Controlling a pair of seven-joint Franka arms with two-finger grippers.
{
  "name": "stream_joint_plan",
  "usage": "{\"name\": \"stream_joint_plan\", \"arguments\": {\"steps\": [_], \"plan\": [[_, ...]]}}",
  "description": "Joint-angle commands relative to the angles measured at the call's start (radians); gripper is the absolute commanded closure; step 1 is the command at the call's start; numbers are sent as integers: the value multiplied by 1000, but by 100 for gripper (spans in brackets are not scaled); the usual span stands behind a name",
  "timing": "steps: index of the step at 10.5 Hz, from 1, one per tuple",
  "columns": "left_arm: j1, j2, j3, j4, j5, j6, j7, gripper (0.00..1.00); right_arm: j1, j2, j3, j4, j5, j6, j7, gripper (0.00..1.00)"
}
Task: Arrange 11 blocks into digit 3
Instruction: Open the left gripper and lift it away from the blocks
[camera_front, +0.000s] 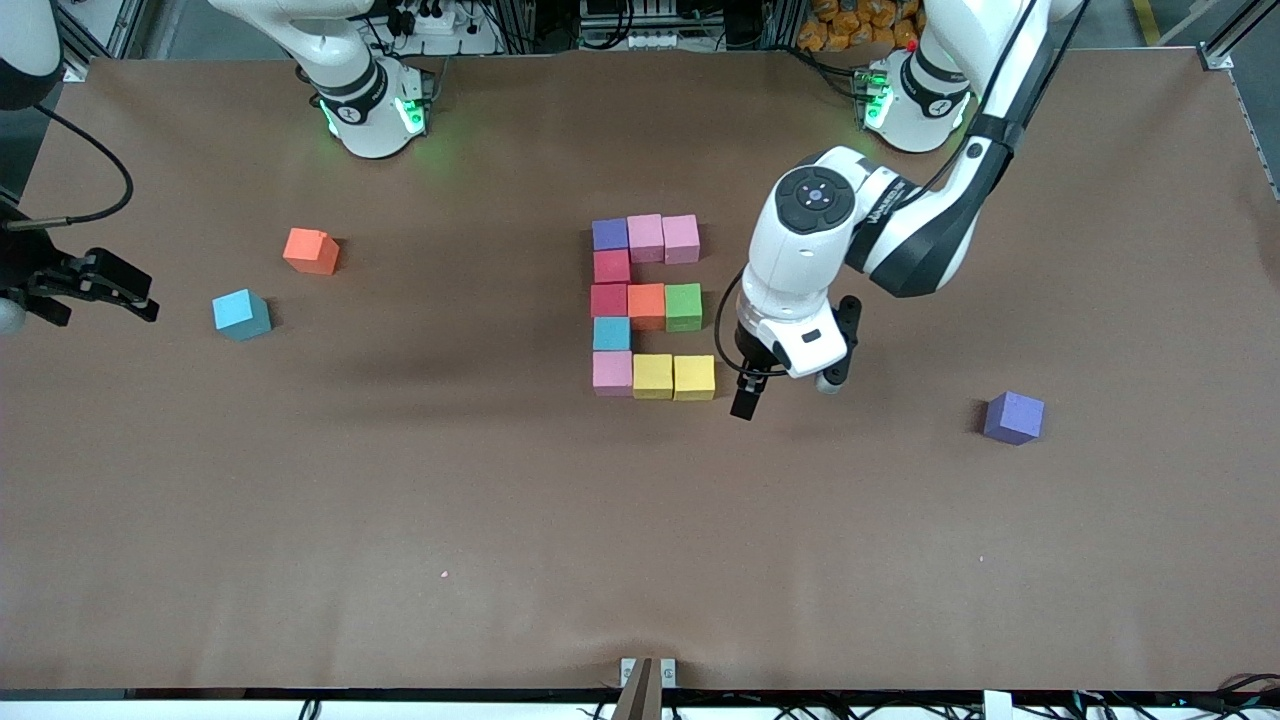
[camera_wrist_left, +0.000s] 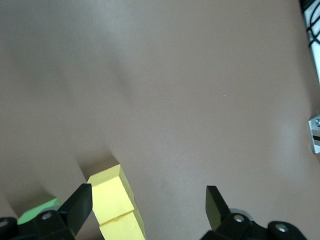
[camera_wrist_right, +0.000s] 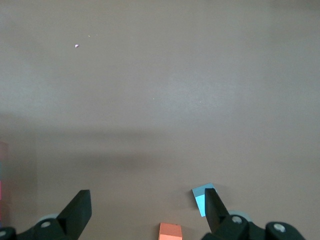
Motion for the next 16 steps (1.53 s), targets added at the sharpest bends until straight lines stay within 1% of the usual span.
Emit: {"name": "stream_joint_plan", "arguments": {"steps": [1, 3, 4, 6, 9, 11, 13, 16], "plan": [[8, -41, -1, -14, 9, -60, 140, 0, -7, -7, 4, -13, 2, 5, 8, 0], [37, -61, -5, -15, 6, -88, 239, 0, -8, 1, 4, -10, -2, 8, 2, 0], [39, -67, -4, -15, 6, -101, 290, 0, -8, 3, 4, 1, -16, 5, 2, 0], [39, -80, -1, -15, 6, -146, 384, 0, -4, 3, 4, 1, -16, -4, 11, 0], [54, -100, 1, -14, 6, -183, 491, 0, -4, 3, 6, -1, -18, -5, 13, 0], [71, -115, -2, -14, 3, -198, 550, 0, -2, 3, 7, -5, -15, -5, 57, 0], [84, -121, -1, 17, 3, -255, 637, 0, -1, 4, 7, -5, -16, 1, 45, 0], [111, -121, -1, 63, 1, -312, 755, 0, -8, 12, 7, -5, -24, 7, -45, 0]]}}
